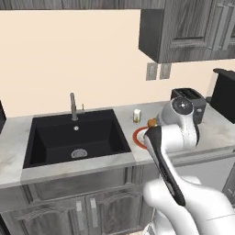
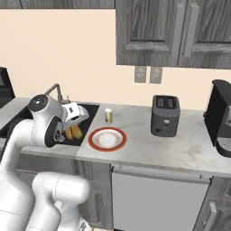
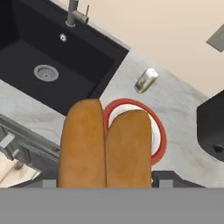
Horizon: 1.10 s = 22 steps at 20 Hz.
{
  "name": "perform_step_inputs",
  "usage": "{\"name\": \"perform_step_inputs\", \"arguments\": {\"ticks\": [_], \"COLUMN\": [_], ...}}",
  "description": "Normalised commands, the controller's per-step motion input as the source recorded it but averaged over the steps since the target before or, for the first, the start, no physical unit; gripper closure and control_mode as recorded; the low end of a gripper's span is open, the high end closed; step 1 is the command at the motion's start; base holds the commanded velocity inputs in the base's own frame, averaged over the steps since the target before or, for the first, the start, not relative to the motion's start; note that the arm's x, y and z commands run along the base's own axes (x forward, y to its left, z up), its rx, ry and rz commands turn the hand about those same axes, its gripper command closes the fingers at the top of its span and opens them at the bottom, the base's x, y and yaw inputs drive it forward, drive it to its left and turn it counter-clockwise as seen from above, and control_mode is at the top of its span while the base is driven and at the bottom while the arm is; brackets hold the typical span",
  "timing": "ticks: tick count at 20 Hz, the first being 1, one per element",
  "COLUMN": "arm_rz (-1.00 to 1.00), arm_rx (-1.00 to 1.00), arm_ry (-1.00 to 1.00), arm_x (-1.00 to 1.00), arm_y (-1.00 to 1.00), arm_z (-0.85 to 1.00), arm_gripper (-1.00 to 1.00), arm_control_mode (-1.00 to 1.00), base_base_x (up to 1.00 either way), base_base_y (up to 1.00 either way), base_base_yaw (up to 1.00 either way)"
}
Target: Pick the hotdog bun from the counter and place it in the microwave.
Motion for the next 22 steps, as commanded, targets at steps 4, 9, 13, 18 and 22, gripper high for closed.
{"name": "perform_step_inputs", "arguments": {"ticks": [4, 9, 13, 18, 22], "arm_rz": [-0.18, -0.12, -0.07, 0.0, 0.0], "arm_rx": [0.0, 0.01, 0.01, 0.0, 0.0], "arm_ry": [0.16, 0.14, 0.1, 0.0, 0.0], "arm_x": [-0.89, -0.84, -0.87, -0.13, -0.11], "arm_y": [0.26, 0.1, 0.0, -0.03, -0.01], "arm_z": [0.58, 0.37, 0.34, 0.02, 0.0], "arm_gripper": [1.0, 1.0, 1.0, 1.0, 1.0], "arm_control_mode": [-1.0, -1.0, -1.0, -1.0, 1.0], "base_base_x": [0.0, 0.0, 0.0, 0.0, -0.28], "base_base_y": [0.0, 0.0, 0.0, 0.0, 0.03], "base_base_yaw": [0.0, 0.0, 0.0, 0.0, 0.0]}}
